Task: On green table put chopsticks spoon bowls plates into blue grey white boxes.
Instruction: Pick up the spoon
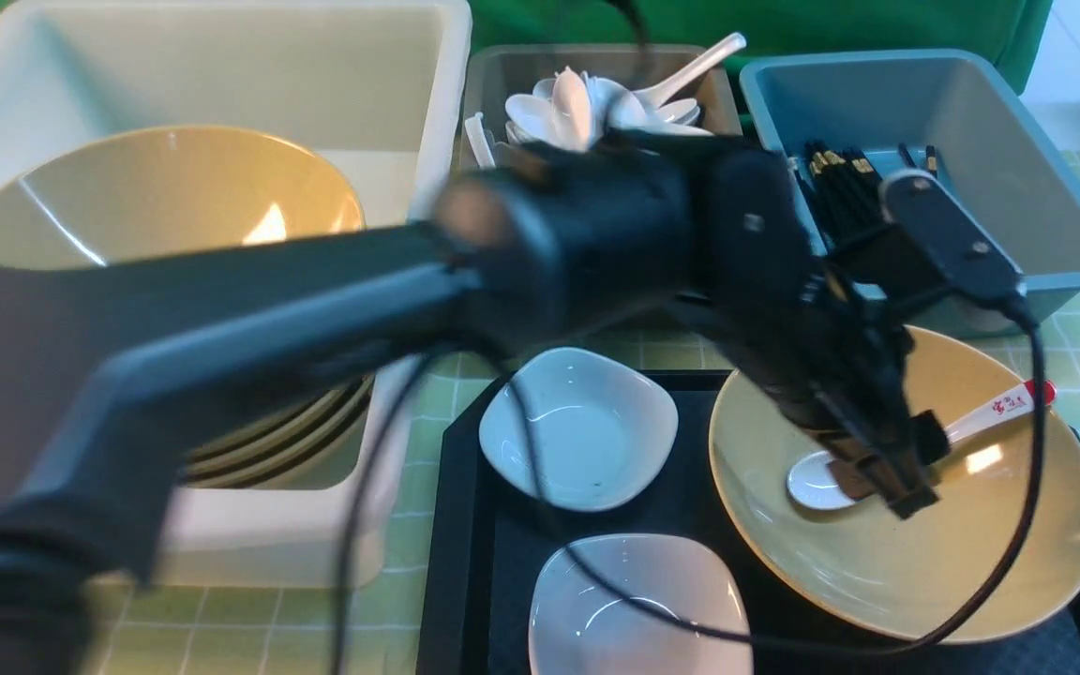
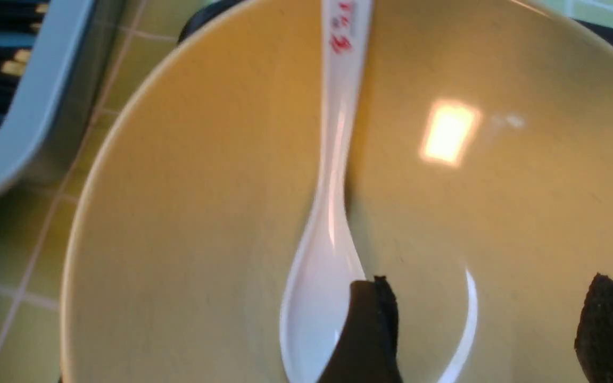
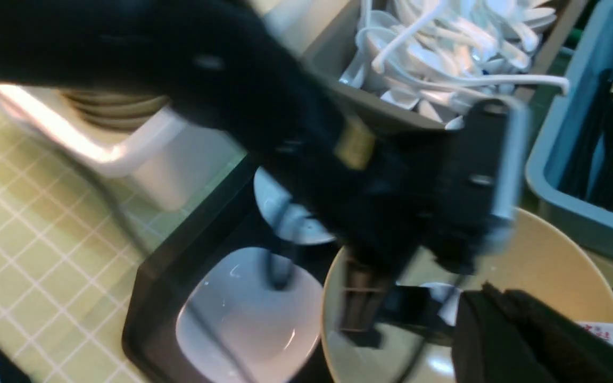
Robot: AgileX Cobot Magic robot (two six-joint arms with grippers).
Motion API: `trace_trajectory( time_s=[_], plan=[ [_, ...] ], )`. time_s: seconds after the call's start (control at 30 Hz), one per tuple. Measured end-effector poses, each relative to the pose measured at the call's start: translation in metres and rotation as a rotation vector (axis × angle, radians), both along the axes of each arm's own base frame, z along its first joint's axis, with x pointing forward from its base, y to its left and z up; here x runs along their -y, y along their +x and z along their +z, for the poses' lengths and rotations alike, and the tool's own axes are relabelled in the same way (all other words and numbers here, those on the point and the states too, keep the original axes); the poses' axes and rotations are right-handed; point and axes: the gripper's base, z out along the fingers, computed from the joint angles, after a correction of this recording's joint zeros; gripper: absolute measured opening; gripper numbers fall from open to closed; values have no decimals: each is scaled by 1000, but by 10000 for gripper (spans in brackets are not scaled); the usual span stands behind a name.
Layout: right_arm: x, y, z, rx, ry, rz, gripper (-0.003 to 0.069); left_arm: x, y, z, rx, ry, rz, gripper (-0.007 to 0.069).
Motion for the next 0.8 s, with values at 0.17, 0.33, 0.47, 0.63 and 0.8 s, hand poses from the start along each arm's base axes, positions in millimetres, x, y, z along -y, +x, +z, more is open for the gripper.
trace_trajectory(
  time_s=[0.17,0.33,0.47,0.63,0.8],
  plan=[
    [-2,-1,-1,1,-21,24,32,22,19,-17,26,-61,31,451],
    [-1,-1,-3,4,-64,28,38,34,29,-37,36,-126,70,451],
    [1,0,-4,6,-90,20,42,40,33,-50,20,-158,88,451],
    [2,0,-5,1,-107,14,46,44,34,-64,-4,-165,85,448],
    [3,-3,-5,-1,-112,1,47,45,34,-75,-26,-159,92,323]
  ],
)
